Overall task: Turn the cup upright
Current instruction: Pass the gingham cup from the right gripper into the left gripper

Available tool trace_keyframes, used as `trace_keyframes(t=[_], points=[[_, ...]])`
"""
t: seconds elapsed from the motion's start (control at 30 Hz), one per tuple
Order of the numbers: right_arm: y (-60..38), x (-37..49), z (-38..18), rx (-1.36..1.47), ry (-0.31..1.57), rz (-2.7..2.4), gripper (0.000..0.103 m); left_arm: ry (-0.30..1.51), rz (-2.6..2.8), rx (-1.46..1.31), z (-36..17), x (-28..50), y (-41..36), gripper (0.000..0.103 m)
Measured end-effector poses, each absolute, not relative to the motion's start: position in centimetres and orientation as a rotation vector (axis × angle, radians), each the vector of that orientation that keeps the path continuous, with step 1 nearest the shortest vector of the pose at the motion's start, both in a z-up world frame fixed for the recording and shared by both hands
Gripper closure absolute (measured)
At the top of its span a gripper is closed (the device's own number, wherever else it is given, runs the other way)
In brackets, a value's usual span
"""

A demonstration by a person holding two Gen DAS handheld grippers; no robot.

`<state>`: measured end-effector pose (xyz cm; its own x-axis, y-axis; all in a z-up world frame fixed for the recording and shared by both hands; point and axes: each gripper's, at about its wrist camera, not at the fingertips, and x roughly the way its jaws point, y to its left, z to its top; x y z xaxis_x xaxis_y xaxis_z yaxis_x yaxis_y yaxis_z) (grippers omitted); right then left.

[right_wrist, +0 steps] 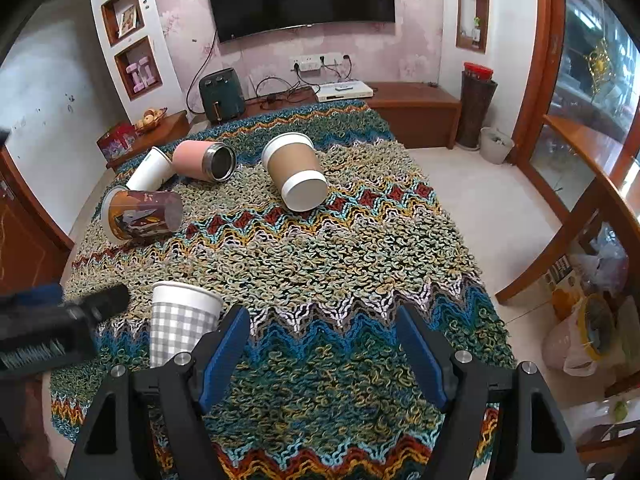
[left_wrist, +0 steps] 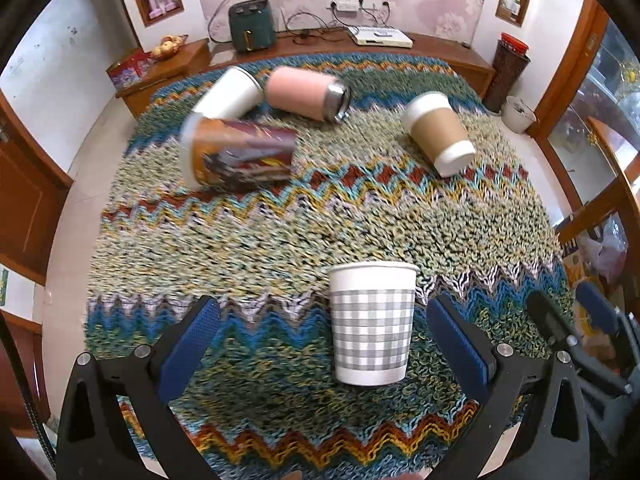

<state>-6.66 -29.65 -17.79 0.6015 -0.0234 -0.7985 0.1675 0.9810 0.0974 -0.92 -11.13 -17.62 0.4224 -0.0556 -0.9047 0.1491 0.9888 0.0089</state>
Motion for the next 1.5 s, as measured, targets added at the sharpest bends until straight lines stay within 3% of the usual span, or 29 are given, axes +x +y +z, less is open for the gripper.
trace_keyframes(t=[0.23, 0.6, 0.87, 1.03, 1.5], points=[[-30.4, -6.0, -18.8, 0.173, 0.947, -0.085, 0.027, 1.2, -0.121, 0.113, -21.6, 0.4, -12.5, 0.001], [-30.6, -5.6, -19.3, 0.179, 0.963, -0.073, 0.027, 1.244, -0.159, 0.086, -23.3, 1.6, -13.0, 0.001], [-31.4, -5.5, -19.5, 0.2, 0.975, -0.089, 0.027, 1.298, -0.19, 0.077, -24.5, 3.1, -13.9, 0.012], [-31.6, -5.5, -19.6, 0.211, 0.983, -0.091, 0.027, 1.364, -0.205, 0.083, -26.0, 3.7, -14.4, 0.034], [-30.8, -5.7, -19.8, 0.223, 0.993, -0.071, 0.027, 1.224, -0.213, 0.09, -23.1, 1.2, -13.3, 0.035]])
